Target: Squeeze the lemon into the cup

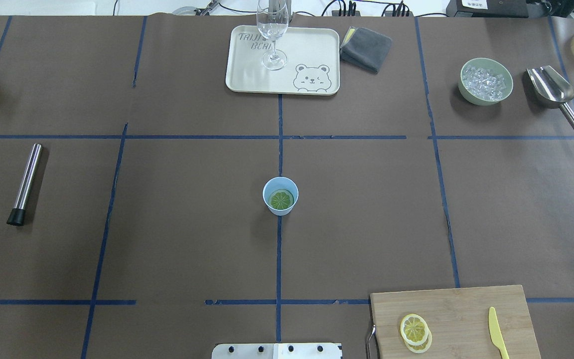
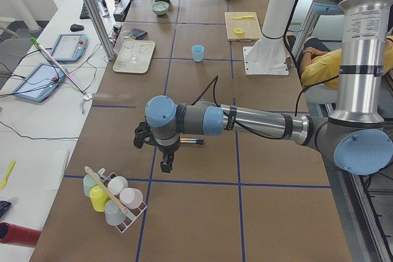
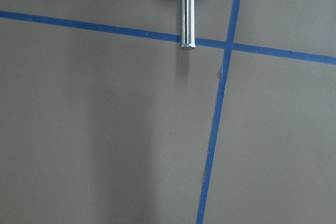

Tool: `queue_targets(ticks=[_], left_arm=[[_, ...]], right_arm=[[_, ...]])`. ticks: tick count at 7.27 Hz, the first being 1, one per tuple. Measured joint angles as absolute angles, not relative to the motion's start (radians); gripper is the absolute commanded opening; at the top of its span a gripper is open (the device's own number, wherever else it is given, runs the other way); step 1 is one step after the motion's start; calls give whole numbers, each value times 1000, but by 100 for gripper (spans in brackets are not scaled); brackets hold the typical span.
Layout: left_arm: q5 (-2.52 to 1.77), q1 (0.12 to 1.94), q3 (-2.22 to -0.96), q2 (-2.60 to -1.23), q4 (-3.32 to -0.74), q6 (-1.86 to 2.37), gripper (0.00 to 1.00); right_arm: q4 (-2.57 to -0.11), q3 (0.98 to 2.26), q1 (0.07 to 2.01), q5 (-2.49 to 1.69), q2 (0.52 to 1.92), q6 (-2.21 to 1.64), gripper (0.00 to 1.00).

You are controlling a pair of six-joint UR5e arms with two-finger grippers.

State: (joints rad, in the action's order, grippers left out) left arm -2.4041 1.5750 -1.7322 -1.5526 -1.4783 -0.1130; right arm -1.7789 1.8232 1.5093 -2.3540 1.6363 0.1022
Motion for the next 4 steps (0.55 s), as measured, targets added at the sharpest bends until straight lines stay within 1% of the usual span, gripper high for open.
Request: queue_targets(ticks=[4], left_arm=[[-2345, 1580, -1744, -1539, -1515, -176, 100]], right_arm=[[-1787, 1826, 1509, -2302, 1631, 99, 100]])
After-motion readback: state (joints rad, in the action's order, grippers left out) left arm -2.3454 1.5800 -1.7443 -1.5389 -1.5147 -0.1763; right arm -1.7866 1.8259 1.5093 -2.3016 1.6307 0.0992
